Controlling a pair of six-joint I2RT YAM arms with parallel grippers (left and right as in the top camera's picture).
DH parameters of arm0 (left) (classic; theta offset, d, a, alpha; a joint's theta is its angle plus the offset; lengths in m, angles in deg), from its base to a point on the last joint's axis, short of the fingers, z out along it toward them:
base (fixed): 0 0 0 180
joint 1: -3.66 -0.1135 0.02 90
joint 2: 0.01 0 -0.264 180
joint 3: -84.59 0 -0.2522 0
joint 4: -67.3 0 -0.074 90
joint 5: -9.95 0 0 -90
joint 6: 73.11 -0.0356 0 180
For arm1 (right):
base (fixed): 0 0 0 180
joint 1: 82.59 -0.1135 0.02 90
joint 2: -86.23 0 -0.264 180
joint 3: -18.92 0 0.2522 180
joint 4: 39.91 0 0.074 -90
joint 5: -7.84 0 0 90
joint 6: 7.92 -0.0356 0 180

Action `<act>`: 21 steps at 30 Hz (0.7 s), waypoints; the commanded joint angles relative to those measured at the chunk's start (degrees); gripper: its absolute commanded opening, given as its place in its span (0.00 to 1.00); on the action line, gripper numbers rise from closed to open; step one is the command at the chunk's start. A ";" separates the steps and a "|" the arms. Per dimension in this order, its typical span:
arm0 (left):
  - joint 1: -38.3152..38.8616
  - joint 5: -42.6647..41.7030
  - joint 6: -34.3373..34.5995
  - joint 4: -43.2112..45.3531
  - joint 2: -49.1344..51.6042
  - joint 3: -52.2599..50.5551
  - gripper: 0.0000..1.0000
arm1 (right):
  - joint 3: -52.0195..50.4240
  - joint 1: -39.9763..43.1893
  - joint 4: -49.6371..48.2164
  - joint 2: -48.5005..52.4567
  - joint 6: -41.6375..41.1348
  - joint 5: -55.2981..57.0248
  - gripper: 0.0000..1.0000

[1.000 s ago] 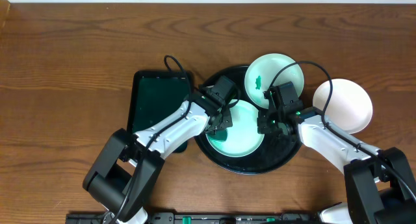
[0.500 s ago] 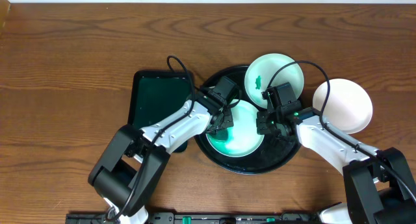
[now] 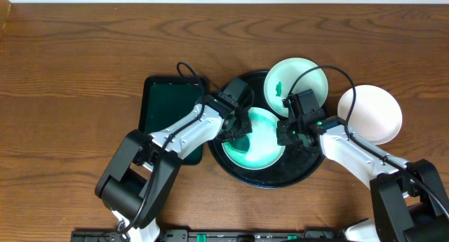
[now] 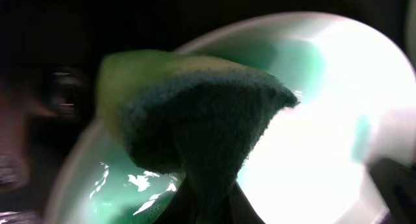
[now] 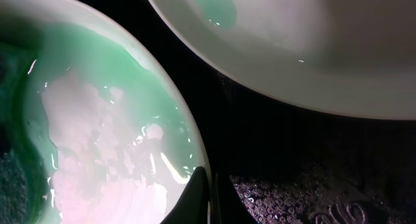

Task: Clean dirty plates on tray and stack at the side
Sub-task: 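Scrub the pale green plate with the sponge in the left gripper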

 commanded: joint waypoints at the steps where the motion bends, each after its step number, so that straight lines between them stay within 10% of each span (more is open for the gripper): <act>1: 2.56 -13.27 -0.17 1.33 1.27 1.07 0.07 | 0.13 -1.09 -0.04 0.50 0.70 -1.20 0.01; 21: 2.51 9.38 -7.65 -4.74 -9.75 0.61 0.07 | 0.13 -1.09 -0.04 0.50 0.66 -1.22 0.01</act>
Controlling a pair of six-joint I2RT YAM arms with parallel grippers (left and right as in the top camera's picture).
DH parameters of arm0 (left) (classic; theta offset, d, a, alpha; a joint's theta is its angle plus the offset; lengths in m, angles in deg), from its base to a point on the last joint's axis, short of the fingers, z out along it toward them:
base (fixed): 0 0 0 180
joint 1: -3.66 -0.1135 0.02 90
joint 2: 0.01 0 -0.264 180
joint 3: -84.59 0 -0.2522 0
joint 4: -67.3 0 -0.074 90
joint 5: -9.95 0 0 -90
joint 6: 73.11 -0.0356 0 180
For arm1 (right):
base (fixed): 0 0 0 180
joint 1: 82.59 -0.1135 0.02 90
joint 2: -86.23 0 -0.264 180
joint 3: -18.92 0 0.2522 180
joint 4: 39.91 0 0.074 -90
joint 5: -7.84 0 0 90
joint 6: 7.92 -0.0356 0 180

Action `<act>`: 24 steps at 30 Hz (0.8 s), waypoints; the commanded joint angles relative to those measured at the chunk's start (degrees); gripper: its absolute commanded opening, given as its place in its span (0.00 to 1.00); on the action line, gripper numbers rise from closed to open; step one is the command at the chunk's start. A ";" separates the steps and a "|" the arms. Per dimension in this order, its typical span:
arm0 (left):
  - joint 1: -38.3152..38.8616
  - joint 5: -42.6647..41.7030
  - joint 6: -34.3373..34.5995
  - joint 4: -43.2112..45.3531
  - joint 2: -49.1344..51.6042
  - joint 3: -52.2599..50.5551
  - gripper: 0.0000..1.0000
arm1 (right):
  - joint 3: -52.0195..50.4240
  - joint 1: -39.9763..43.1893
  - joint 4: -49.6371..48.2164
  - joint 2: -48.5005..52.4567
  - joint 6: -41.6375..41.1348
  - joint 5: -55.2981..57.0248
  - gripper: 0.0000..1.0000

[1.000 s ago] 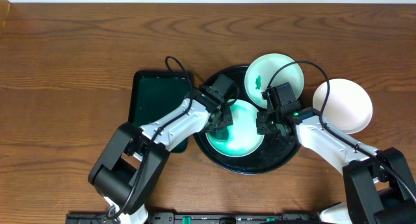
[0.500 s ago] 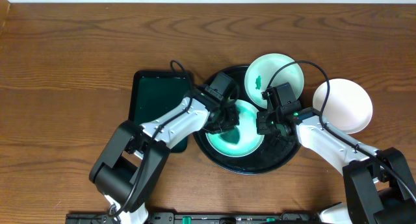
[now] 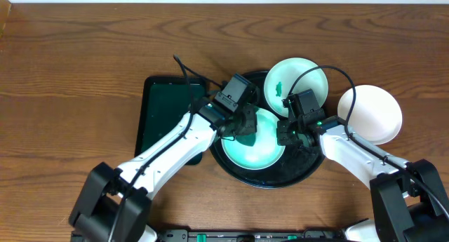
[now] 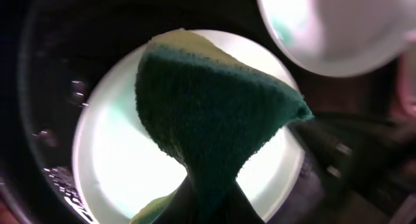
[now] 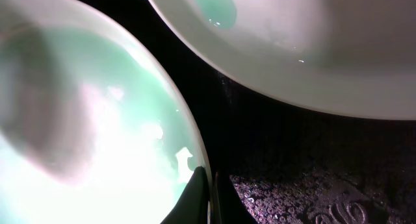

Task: Clean dirty plates on tray and stack at the side
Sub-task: 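Scrub the pale green plate with the sponge in the left gripper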

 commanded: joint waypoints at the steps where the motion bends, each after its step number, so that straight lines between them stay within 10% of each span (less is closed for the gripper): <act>1: -0.17 3.80 -1.38 -0.11 2.69 -1.18 0.07 | 0.13 -1.09 -0.09 0.52 0.66 -1.25 0.01; 24: 4.22 -2.82 0.76 0.07 20.81 -1.20 0.07 | 0.13 -1.09 -0.07 0.52 0.68 -1.22 0.01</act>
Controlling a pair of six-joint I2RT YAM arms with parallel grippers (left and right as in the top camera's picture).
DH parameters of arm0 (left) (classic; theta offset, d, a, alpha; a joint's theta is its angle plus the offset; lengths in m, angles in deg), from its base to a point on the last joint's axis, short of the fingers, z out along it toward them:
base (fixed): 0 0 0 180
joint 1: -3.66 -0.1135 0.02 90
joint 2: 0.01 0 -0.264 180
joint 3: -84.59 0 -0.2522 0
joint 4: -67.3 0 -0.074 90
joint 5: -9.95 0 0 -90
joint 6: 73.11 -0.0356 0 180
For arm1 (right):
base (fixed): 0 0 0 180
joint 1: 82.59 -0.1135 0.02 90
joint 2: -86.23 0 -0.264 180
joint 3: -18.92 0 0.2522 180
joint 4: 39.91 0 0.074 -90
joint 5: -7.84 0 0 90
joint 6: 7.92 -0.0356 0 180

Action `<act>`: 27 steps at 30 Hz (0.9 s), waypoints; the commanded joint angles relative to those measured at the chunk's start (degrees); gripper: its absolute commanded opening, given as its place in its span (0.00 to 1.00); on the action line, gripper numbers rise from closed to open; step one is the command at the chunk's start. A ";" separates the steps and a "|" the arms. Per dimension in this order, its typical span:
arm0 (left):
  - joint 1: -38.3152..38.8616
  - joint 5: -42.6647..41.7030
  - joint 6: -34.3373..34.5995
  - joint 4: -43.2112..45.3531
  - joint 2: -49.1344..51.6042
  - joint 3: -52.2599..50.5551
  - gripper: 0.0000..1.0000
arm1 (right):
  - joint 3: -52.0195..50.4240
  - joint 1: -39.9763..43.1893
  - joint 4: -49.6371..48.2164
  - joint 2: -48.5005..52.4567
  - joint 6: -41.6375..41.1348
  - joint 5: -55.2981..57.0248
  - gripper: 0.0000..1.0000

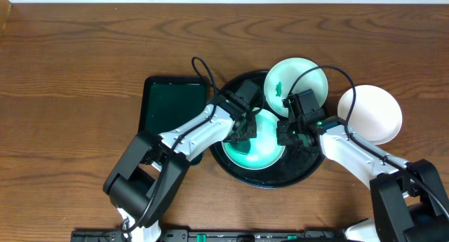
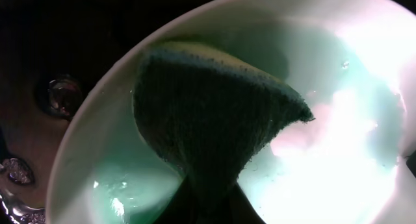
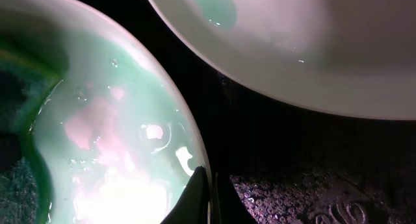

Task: Clean dirty plates on tray and stack at the side
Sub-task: 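Scrub the pale green plate with the sponge in the left gripper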

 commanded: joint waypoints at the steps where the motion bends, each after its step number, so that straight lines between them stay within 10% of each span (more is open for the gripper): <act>1: 3.56 -5.31 0.31 0.11 6.99 -2.93 0.07 | 0.15 -1.11 -0.09 0.52 0.66 -1.25 0.01; 15: 3.98 -19.19 0.24 2.93 1.60 -1.20 0.07 | 0.13 -2.16 -0.44 0.52 0.87 -1.01 0.01; 27: 1.31 -2.16 -1.88 -0.26 -15.91 -0.96 0.07 | 0.13 -2.49 -0.44 0.52 0.90 -0.61 0.01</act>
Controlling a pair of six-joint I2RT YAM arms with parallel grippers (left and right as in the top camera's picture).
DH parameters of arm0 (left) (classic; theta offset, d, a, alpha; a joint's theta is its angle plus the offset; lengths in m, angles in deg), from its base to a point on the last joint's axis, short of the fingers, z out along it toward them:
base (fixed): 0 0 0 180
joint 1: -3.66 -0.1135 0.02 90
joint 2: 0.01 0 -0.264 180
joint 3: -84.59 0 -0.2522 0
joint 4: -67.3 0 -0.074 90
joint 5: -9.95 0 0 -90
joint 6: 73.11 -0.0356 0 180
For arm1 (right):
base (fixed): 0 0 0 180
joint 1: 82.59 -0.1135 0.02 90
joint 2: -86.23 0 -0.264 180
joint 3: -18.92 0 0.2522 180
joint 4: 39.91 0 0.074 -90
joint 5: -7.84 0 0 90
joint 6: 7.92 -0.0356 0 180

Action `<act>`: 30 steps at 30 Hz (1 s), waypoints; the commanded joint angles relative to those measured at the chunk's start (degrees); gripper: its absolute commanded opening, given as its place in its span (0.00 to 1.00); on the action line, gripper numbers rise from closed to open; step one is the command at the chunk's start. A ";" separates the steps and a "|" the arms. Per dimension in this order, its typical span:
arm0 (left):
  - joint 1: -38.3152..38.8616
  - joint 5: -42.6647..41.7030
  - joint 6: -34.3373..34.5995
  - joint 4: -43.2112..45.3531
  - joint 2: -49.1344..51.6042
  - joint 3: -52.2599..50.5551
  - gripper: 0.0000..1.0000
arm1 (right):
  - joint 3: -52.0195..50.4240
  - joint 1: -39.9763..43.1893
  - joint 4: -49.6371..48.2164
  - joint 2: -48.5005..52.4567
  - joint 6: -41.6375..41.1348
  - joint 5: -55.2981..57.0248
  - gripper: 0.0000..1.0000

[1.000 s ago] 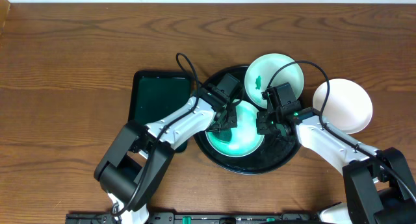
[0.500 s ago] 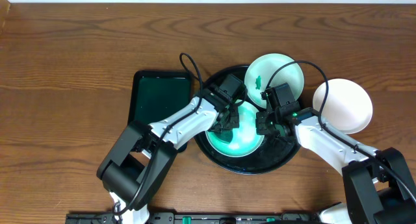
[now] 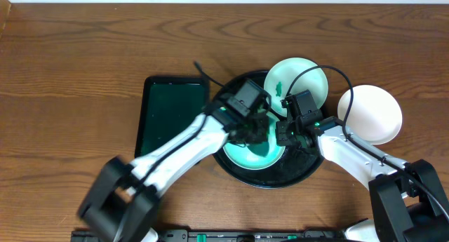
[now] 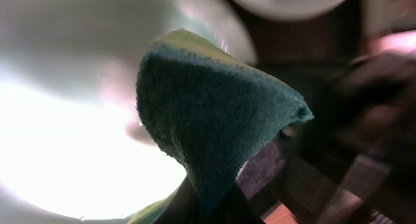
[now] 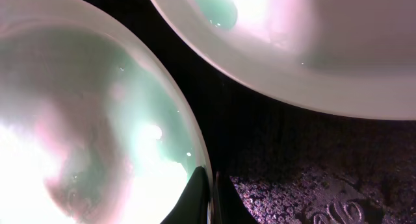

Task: Clean dirty plates on tray and stack at the side
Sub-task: 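Scrub the pale green plate with the sponge in the left gripper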

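Note:
A white plate smeared with green [image 3: 252, 149] lies in the round black tray [image 3: 298, 175]. My left gripper [image 3: 257, 132] is shut on a green sponge [image 4: 214, 120] held over the plate's right part, near the right gripper. My right gripper [image 5: 209, 185] is shut on that plate's right rim [image 5: 195, 146]. A second white plate with green stains [image 3: 298, 81] rests tilted on the tray's far right edge, also seen close as the second plate [image 5: 305, 49]. A clean white plate [image 3: 372, 114] sits on the table to the right of the tray.
A dark green rectangular tray [image 3: 168, 116] lies left of the black tray. The brown wooden table [image 3: 84, 52] spreads all around. Cables loop above both wrists.
My left gripper with the sponge has moved right across the smeared plate, from its left-centre to its right side near my right gripper. The right gripper has kept its hold on the rim.
My left gripper held the sponge on the smeared plate's left part, then a little higher over its middle, then back down on the left-centre, and now at its right side. Throughout, my right gripper stayed shut on the plate's right rim.

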 commanded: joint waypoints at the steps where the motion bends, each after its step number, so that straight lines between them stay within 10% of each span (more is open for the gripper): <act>1: -0.81 9.53 -1.27 -1.86 -3.54 0.13 0.07 | 0.13 -1.38 -0.35 0.52 0.70 -2.73 0.01; 19: -0.81 16.65 -1.20 -2.62 7.48 -0.85 0.07 | 0.15 -1.20 -0.37 0.52 0.70 -2.71 0.01; 26: -0.81 12.20 -1.01 -2.62 12.59 -0.85 0.07 | 0.15 -1.20 -0.59 0.52 0.68 -2.71 0.24; 30: -0.74 9.14 -0.98 -2.45 14.34 -0.85 0.07 | 0.15 -1.20 -0.61 0.52 0.68 -2.71 0.01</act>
